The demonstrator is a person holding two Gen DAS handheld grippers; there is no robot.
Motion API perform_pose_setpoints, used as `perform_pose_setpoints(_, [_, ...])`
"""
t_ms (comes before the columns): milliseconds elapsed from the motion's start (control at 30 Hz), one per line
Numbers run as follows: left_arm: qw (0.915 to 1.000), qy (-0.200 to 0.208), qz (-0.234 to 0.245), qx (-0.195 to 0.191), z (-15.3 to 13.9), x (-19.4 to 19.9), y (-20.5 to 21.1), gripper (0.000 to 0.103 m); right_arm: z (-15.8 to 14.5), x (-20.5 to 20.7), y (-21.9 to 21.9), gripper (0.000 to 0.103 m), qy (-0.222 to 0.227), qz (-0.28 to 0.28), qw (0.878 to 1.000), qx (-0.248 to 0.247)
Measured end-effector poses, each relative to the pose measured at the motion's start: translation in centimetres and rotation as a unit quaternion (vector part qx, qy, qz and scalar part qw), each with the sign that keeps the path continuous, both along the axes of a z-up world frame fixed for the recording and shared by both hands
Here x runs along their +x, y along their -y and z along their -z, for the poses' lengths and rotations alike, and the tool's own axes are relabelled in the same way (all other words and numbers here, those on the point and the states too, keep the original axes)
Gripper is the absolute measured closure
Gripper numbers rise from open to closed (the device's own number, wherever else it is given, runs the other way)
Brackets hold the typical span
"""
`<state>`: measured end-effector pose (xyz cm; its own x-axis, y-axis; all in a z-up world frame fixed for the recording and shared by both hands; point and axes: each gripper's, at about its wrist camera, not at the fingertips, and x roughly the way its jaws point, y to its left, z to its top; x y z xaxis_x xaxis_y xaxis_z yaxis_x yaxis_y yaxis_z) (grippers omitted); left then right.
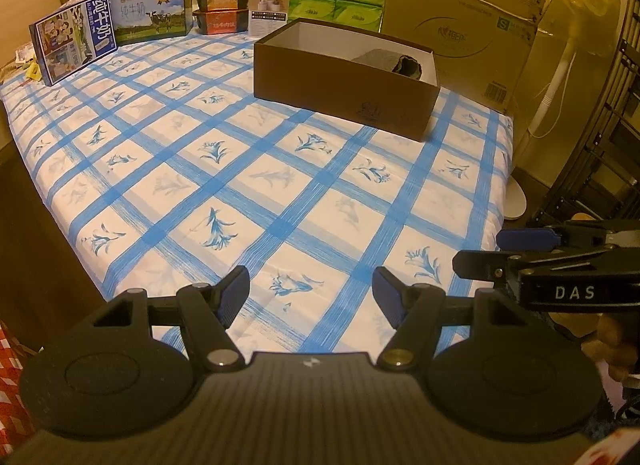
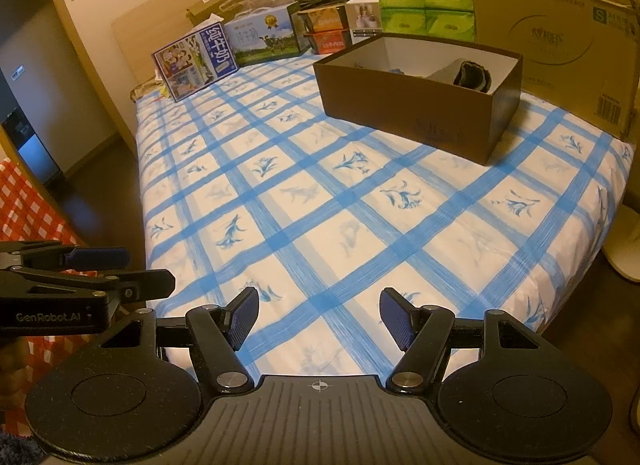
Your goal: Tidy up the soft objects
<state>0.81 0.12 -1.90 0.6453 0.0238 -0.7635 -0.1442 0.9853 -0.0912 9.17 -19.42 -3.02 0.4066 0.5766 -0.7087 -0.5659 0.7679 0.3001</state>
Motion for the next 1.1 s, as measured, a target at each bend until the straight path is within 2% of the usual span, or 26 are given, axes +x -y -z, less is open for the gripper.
perform_pose_setpoints(1100, [1.0000,-0.003,0.001,-0.004,0.38,0.34,-0.05,0.037,0.29,0.14,-0.12,0.036,-0.003,-0.002,1.000,-0.001])
